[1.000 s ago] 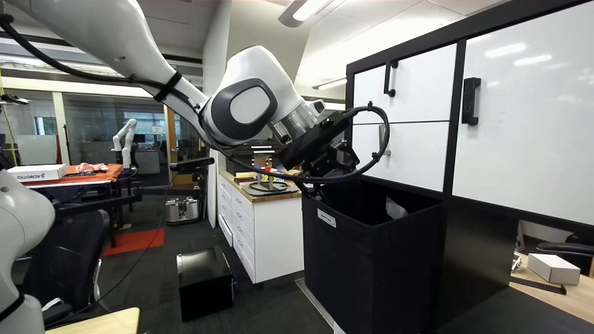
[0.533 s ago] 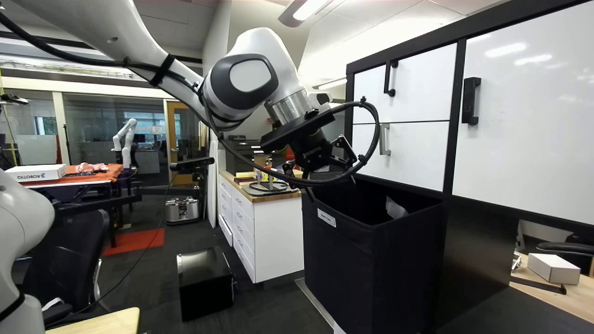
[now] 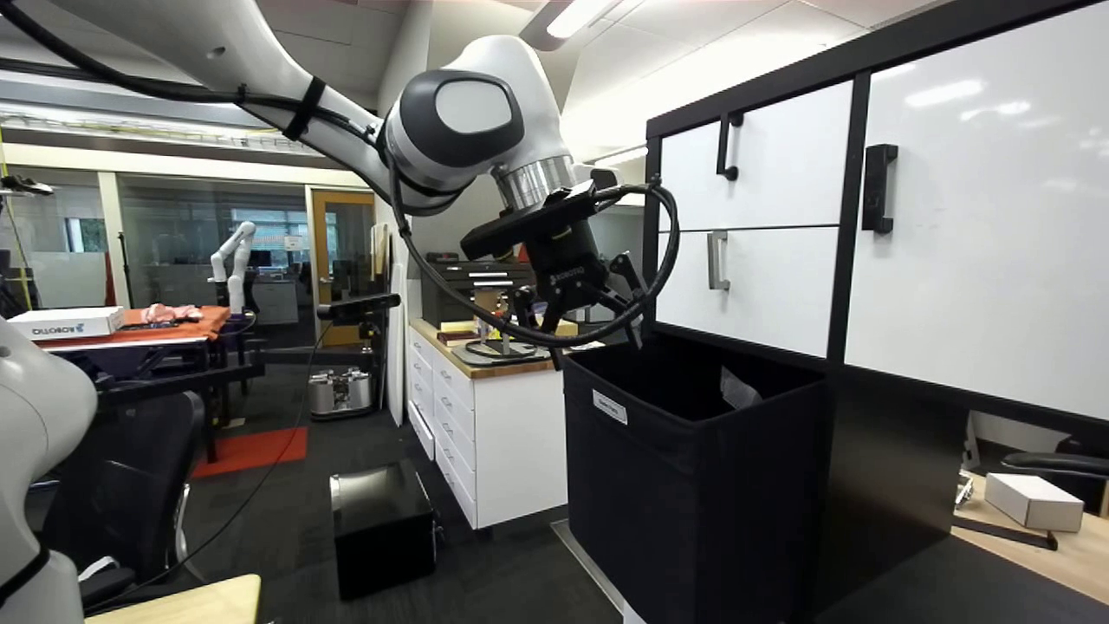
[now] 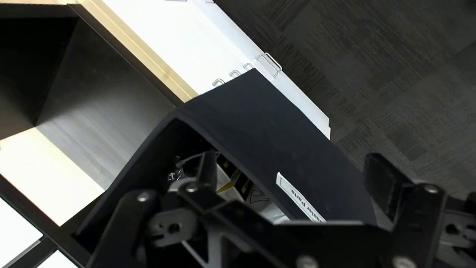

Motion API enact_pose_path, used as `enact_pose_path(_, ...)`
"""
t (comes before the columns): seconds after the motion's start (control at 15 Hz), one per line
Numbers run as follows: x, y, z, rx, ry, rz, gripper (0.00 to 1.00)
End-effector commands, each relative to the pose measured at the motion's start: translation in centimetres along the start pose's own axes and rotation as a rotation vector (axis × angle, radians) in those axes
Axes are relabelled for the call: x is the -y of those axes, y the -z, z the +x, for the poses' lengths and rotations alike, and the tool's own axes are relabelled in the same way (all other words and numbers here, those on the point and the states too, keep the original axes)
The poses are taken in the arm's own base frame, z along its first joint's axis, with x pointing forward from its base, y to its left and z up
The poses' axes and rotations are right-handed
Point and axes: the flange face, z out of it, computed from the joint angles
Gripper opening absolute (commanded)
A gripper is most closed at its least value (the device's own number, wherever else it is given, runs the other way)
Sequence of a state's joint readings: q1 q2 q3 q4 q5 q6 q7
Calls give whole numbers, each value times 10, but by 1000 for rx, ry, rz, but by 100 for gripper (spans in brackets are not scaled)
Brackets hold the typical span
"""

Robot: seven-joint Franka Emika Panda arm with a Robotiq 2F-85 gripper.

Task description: Open the black bottom drawer

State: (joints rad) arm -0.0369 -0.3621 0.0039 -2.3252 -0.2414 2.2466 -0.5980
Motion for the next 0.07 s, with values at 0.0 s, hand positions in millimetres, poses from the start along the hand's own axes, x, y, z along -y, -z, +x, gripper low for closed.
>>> enact_pose_path(0.0,0,1,1,4,-8,3,100)
